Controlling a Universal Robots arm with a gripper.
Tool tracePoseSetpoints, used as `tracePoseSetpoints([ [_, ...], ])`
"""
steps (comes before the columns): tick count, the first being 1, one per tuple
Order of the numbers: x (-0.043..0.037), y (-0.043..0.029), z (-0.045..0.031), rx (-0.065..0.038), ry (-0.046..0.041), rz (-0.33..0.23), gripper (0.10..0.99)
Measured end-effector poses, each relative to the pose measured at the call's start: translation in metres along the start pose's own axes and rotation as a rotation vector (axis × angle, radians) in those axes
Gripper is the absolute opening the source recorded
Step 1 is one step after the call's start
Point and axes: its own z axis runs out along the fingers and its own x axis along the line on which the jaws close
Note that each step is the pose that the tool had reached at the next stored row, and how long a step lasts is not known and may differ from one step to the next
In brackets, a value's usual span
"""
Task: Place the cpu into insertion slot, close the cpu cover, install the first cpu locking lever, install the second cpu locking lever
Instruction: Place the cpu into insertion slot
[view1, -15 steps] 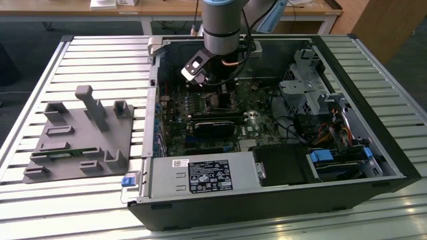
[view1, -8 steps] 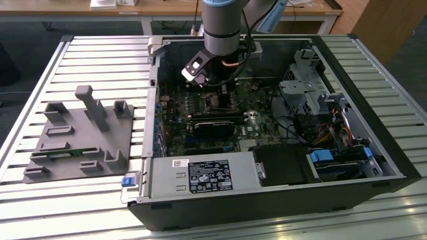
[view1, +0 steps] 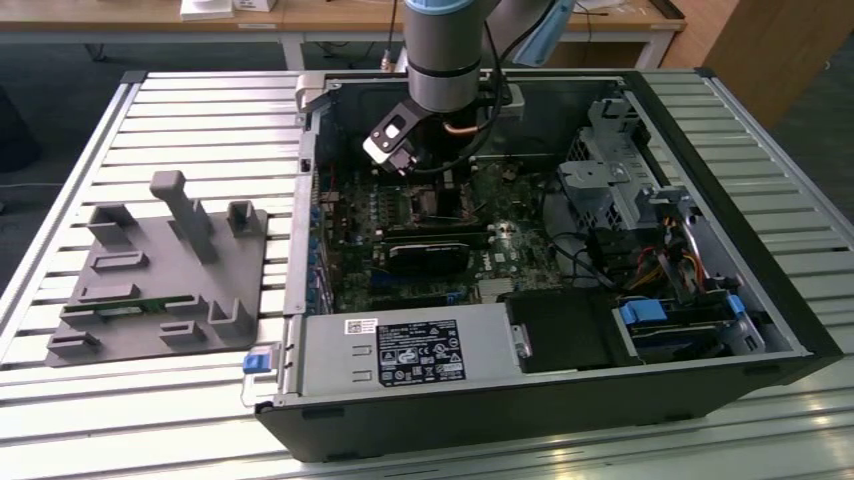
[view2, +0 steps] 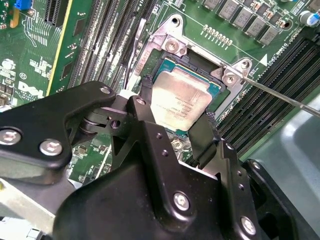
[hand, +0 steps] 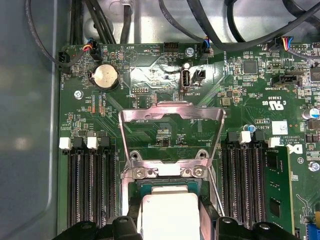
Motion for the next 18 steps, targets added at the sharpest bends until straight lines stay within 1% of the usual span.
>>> tracePoseSetpoints([
  [3,0.0000,0.0000,0.0000,0.000,0.0000,0.000,0.553],
  [4,0.0000,0.0000,0.0000,0.000,0.0000,0.000,0.616],
  [8,0.0000,0.0001,-0.0008,0.000,0.0000,0.000,0.616],
  [11,0.0000,0.0005,-0.0062,0.000,0.0002,0.000,0.616],
  [14,0.0000,0.0011,-0.0119,0.003,0.0007,0.000,0.616],
  [16,-0.0002,0.0017,-0.0138,0.008,0.0053,0.000,0.604],
  [17,-0.0006,0.0018,-0.0139,0.010,0.0087,0.001,0.541],
  [18,-0.0014,0.0018,-0.0140,0.011,0.0134,0.001,0.541],
])
